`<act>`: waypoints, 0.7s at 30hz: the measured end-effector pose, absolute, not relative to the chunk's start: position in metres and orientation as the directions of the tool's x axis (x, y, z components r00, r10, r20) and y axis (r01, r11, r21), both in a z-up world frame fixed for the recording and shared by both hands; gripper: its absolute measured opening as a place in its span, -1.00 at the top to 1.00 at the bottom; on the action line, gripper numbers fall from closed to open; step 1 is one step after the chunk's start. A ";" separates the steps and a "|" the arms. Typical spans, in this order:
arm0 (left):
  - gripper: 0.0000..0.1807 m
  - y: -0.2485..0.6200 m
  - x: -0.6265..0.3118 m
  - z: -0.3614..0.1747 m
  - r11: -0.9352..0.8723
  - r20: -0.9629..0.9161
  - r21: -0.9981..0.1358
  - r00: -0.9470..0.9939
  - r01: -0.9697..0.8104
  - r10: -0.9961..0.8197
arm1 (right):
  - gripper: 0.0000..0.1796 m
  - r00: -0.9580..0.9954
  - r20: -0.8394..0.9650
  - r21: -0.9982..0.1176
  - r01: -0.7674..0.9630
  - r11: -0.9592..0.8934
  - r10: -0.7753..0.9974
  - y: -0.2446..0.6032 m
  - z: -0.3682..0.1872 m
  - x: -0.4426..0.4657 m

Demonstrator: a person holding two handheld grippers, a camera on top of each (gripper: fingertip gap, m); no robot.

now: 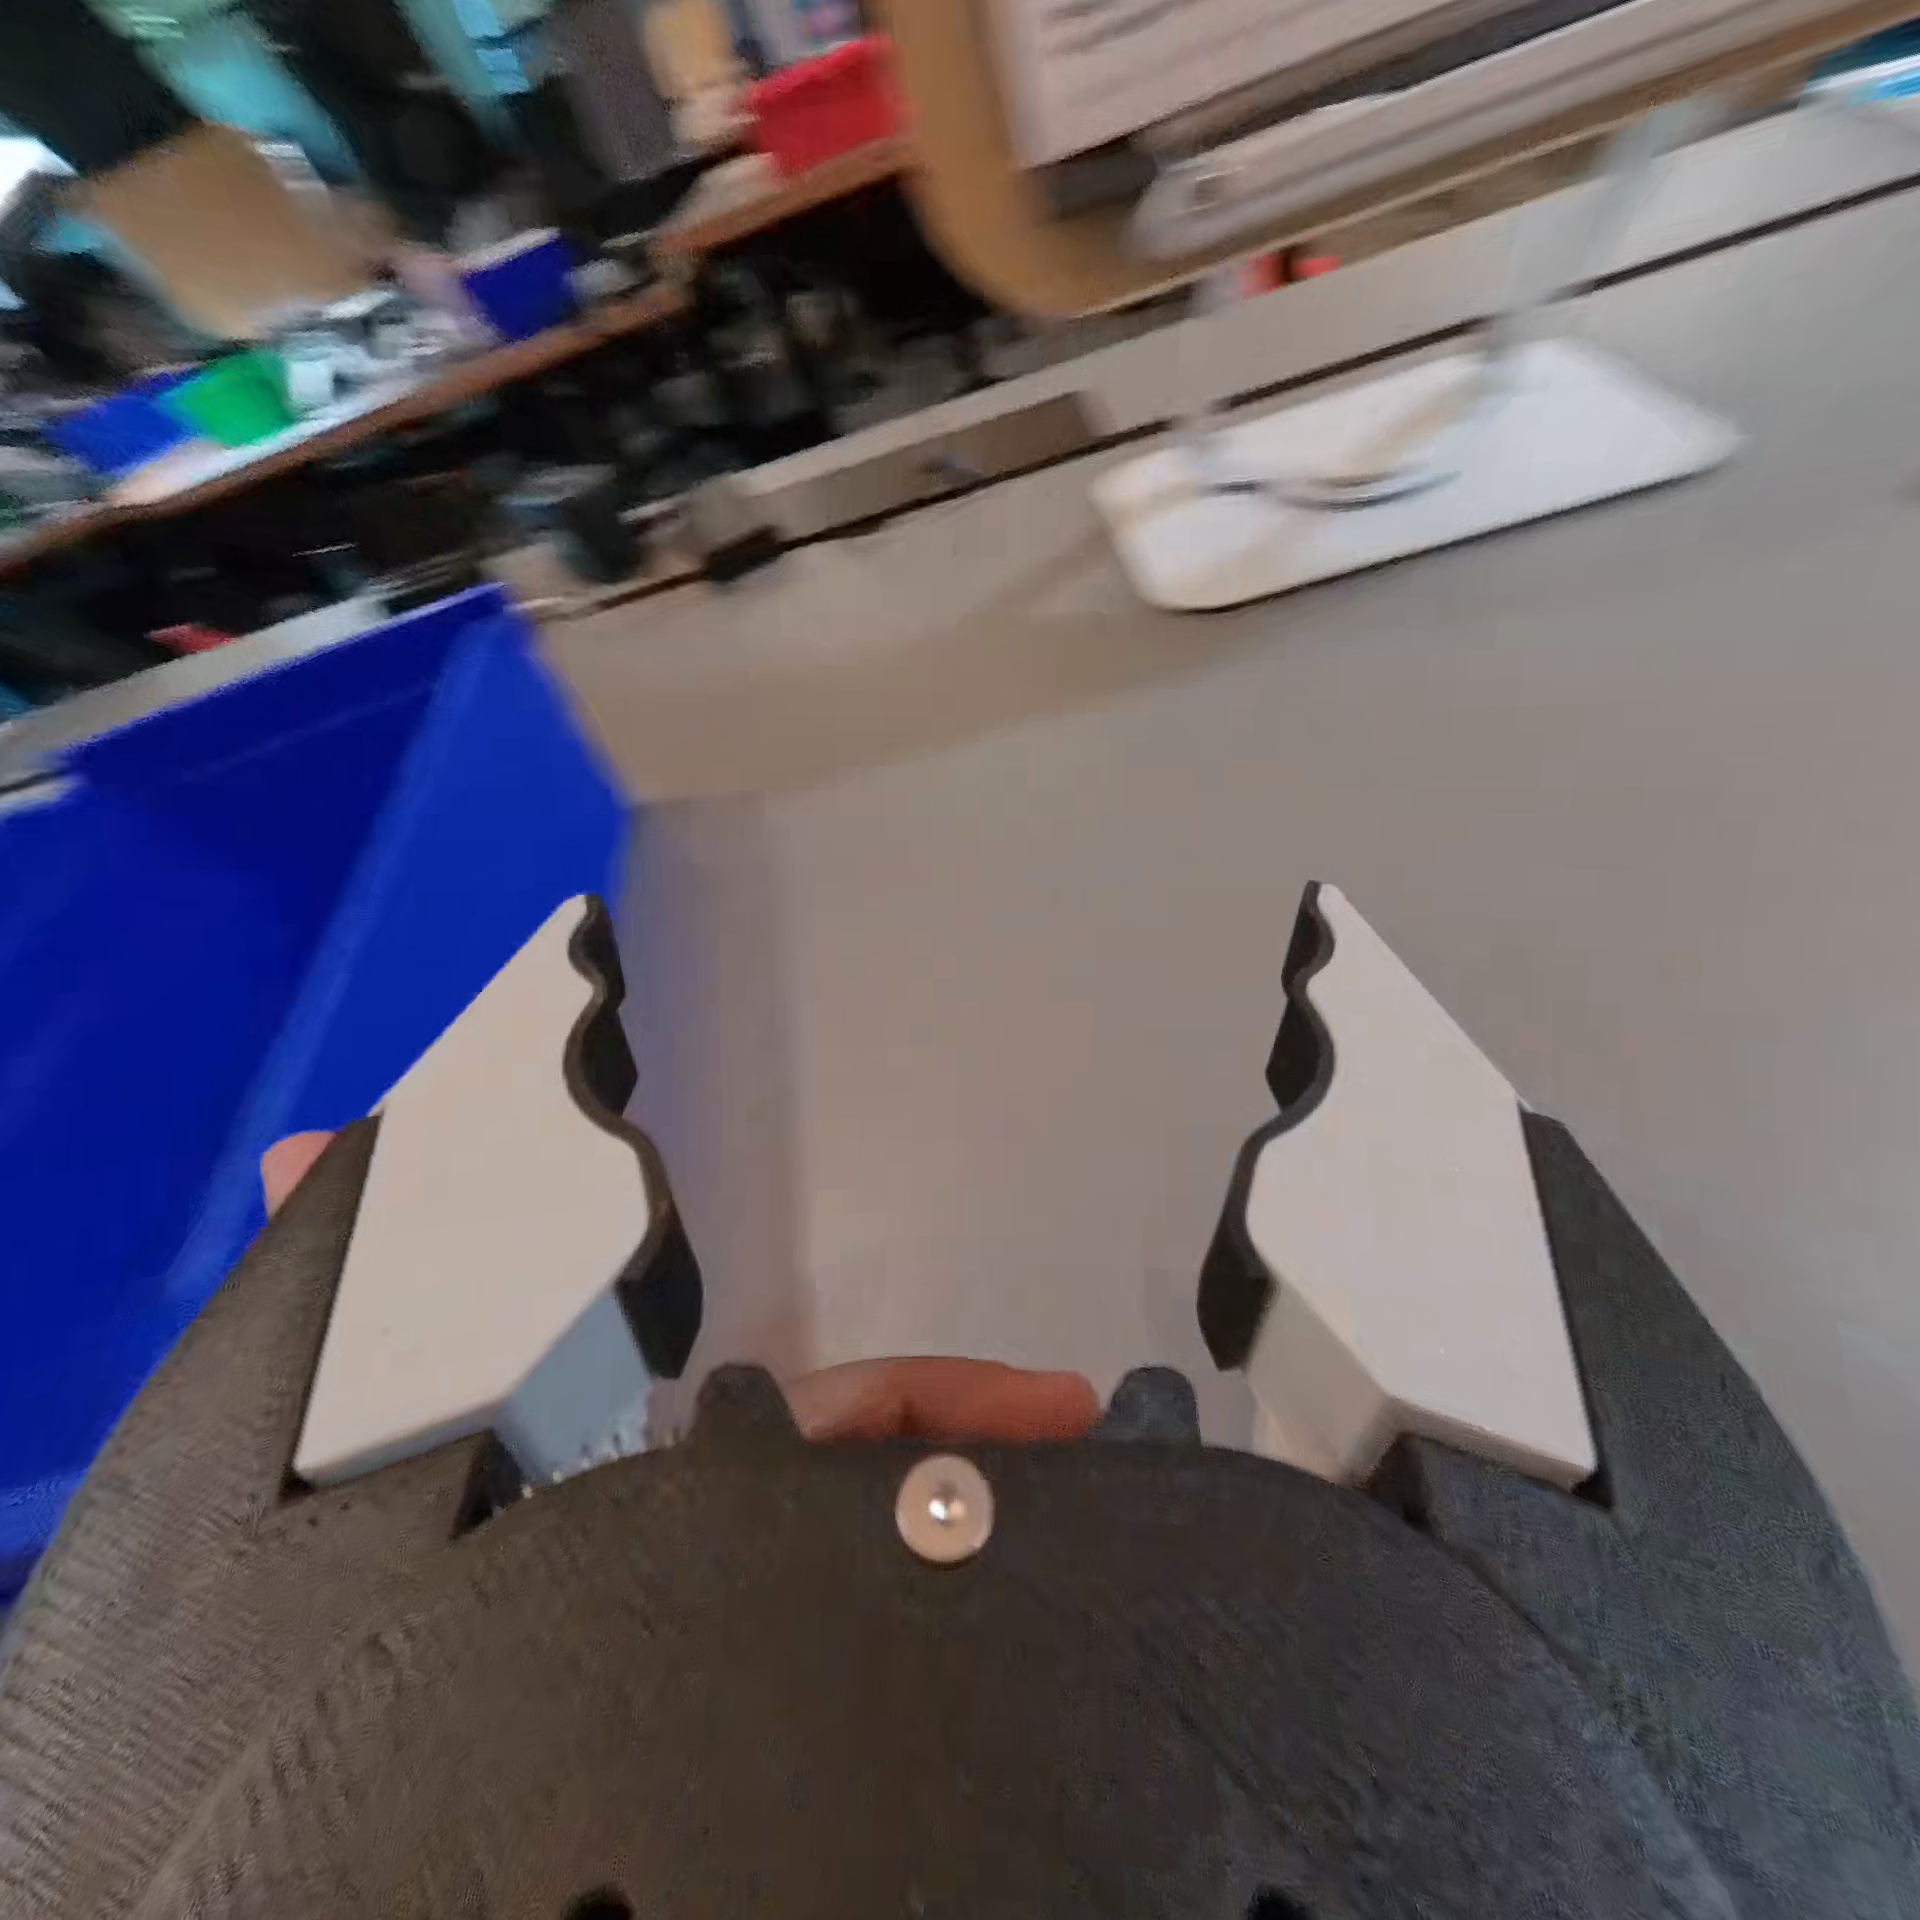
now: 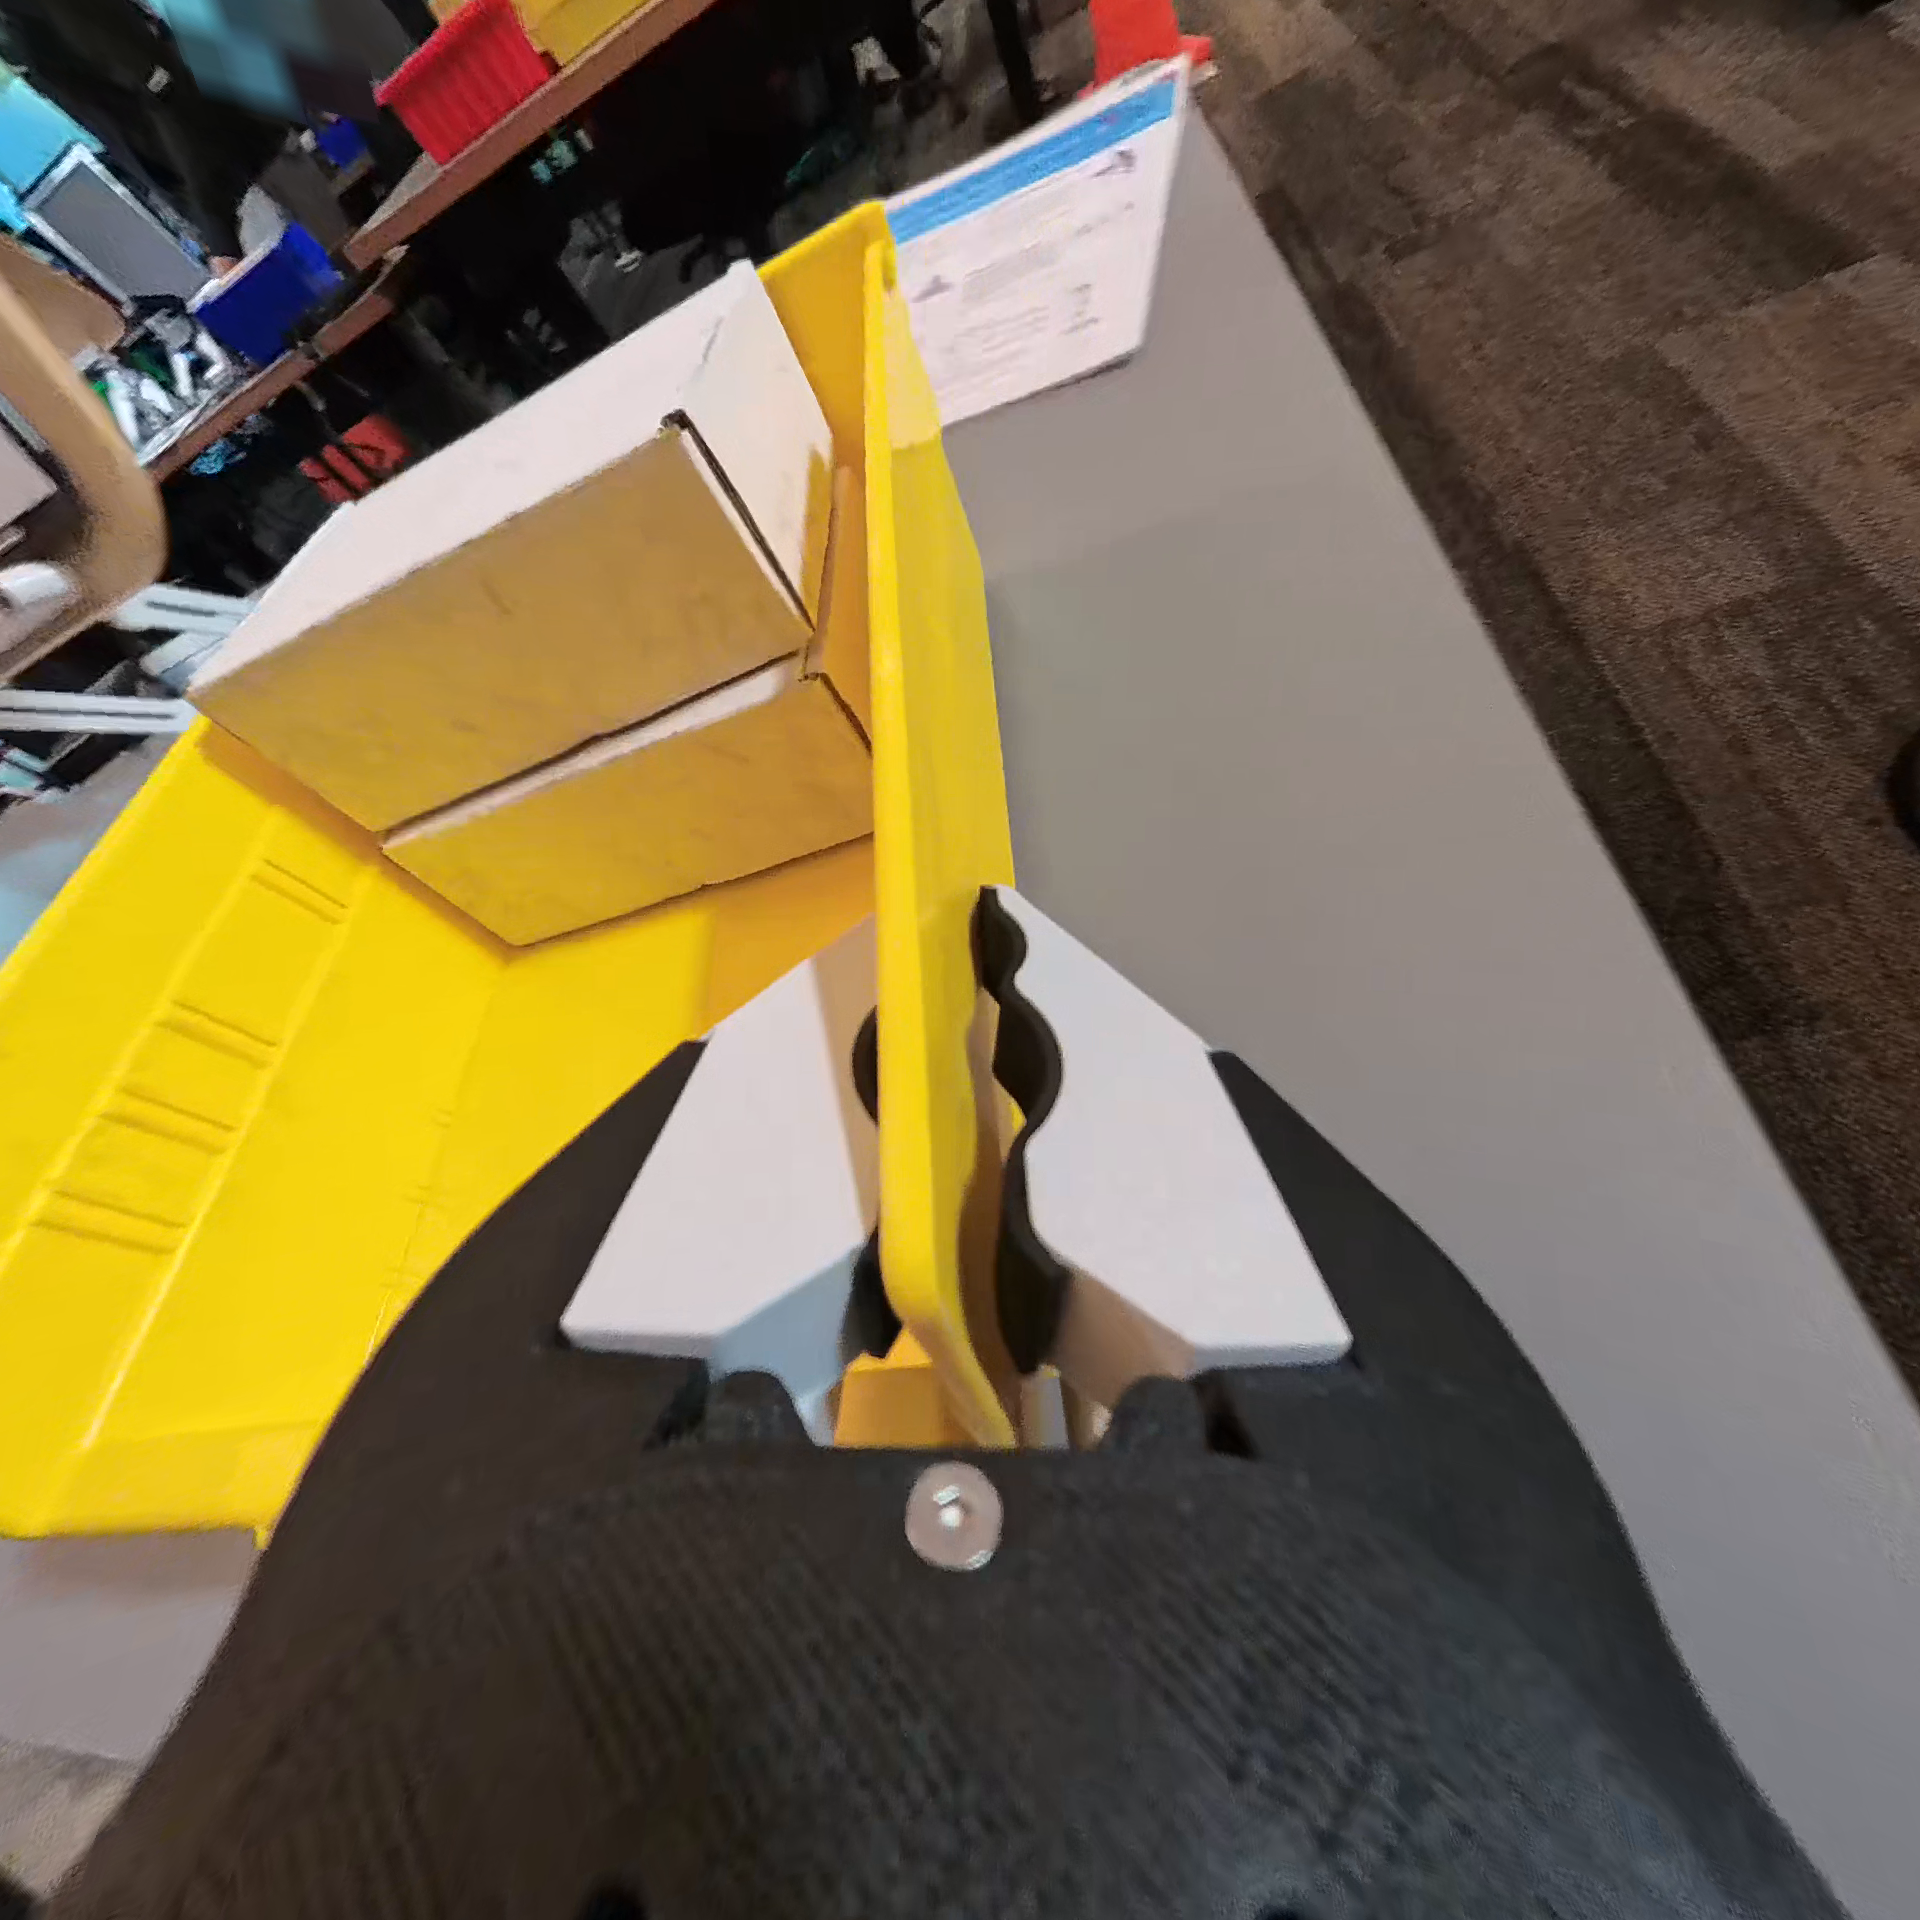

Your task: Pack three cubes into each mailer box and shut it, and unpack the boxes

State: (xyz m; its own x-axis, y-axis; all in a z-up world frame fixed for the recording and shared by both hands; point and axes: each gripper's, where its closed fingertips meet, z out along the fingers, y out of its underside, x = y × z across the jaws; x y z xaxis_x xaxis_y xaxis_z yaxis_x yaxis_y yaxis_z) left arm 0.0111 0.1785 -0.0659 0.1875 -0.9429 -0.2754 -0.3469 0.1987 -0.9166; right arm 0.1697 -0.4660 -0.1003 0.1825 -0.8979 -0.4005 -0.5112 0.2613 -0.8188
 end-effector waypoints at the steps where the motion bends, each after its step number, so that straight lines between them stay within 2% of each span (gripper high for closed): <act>1: -0.37 0.207 0.003 -0.062 0.195 -0.300 -0.913 0.264 -0.358 -0.917 | 0.92 0.208 -0.400 -0.823 -0.511 0.250 -0.893 -0.456 -0.097 0.170; 4: -0.17 0.278 -0.018 -0.054 0.196 -0.366 -0.894 0.406 -0.402 -0.837 | 0.92 0.304 -0.420 -0.826 -0.518 0.222 -0.855 -0.417 -0.083 0.169; 8: 0.00 0.319 -0.021 -0.082 0.145 -0.385 -0.841 0.389 -0.521 -0.837 | 0.93 0.447 -0.437 -0.834 -0.525 0.167 -0.780 -0.352 -0.063 0.164; 10: 0.25 0.323 -0.018 -0.095 0.150 -0.397 -0.820 0.361 -0.553 -0.844 | 0.93 0.511 -0.443 -0.835 -0.535 0.131 -0.737 -0.315 -0.058 0.159; 13: 0.86 0.324 -0.016 -0.095 0.209 -0.437 -0.807 0.319 -0.552 -0.841 | 0.93 0.596 -0.446 -0.832 -0.551 0.065 -0.668 -0.257 -0.057 0.148; 16: 0.96 0.322 -0.016 -0.095 0.159 -0.360 -0.830 0.295 -0.535 -0.885 | 0.93 0.660 -0.456 -0.824 -0.566 0.005 -0.597 -0.198 -0.062 0.132; 18: 0.95 0.326 -0.021 -0.087 0.194 -0.385 -0.826 0.280 -0.528 -0.879 | 0.93 0.688 -0.472 -0.816 -0.578 -0.023 -0.551 -0.157 -0.068 0.124; 21: 0.96 0.332 -0.028 -0.066 0.125 -0.297 -0.876 0.317 -0.465 -0.900 | 0.93 0.720 -0.482 -0.809 -0.585 -0.062 -0.500 -0.094 -0.073 0.116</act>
